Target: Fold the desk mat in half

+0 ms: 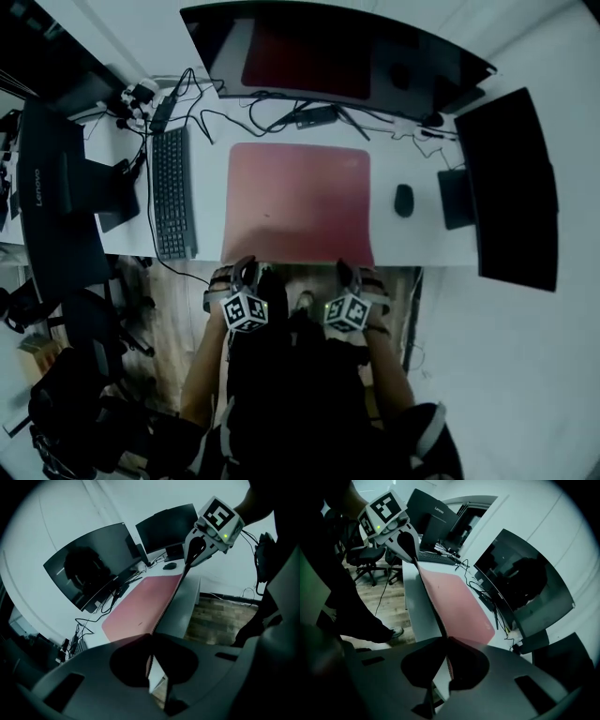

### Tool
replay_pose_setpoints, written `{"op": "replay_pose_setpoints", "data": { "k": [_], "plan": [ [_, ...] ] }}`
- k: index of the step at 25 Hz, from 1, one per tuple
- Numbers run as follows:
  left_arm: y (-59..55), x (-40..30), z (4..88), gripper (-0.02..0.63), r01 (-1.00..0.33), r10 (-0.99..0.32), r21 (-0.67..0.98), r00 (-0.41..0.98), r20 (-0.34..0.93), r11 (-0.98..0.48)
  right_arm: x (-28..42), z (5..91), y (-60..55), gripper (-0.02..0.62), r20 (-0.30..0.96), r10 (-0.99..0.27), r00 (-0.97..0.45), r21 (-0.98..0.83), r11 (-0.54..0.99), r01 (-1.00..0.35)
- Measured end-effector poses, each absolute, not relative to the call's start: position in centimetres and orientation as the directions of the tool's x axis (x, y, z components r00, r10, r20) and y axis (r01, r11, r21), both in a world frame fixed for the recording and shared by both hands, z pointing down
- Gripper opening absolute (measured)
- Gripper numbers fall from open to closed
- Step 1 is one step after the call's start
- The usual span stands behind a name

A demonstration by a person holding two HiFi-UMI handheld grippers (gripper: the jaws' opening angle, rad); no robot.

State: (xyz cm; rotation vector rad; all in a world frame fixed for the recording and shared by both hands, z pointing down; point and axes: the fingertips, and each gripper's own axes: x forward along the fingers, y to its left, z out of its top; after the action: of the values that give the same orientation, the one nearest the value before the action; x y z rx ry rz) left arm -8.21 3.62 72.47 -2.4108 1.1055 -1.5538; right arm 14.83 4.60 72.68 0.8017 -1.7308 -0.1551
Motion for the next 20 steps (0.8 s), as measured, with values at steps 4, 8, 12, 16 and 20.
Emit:
{"op": "replay_pose_setpoints", "data": {
  "k": [4, 8, 12, 16, 20],
  "plan": [
    [2.1, -8.3, 70.6, 0.022, -0.436, -0.584, -0.45, 0.245, 0.774, -0.779, 14.5, 70.6, 2.8, 0.02, 0.814, -0.573, -0.097, 0.47, 0.748, -0.469],
    [0.4, -8.1, 68.5, 0.021, -0.434, -0.553, -0.406, 0.298, 0.778, -0.804, 14.7, 69.3, 1.3, 0.02, 0.809, -0.583, -0.073, 0.481, 0.728, -0.49],
    [-1.9, -8.3, 66.5, 0.021, -0.432, -0.543, -0.386, 0.339, 0.769, -0.815, 14.5, 67.5, -0.5, 0.02, 0.793, -0.608, -0.053, 0.494, 0.69, -0.529],
    [-4.3, -8.3, 65.6, 0.021, -0.425, -0.535, -0.373, 0.372, 0.759, -0.825, 14.6, 66.4, -2.1, 0.02, 0.785, -0.618, -0.031, 0.498, 0.661, -0.561],
    [-6.4, -8.7, 64.9, 0.021, -0.382, -0.534, -0.395, 0.397, 0.746, -0.836, 14.2, 64.8, -4.3, 0.02, 0.765, -0.644, -0.009, 0.526, 0.633, -0.568]
  ]
}}
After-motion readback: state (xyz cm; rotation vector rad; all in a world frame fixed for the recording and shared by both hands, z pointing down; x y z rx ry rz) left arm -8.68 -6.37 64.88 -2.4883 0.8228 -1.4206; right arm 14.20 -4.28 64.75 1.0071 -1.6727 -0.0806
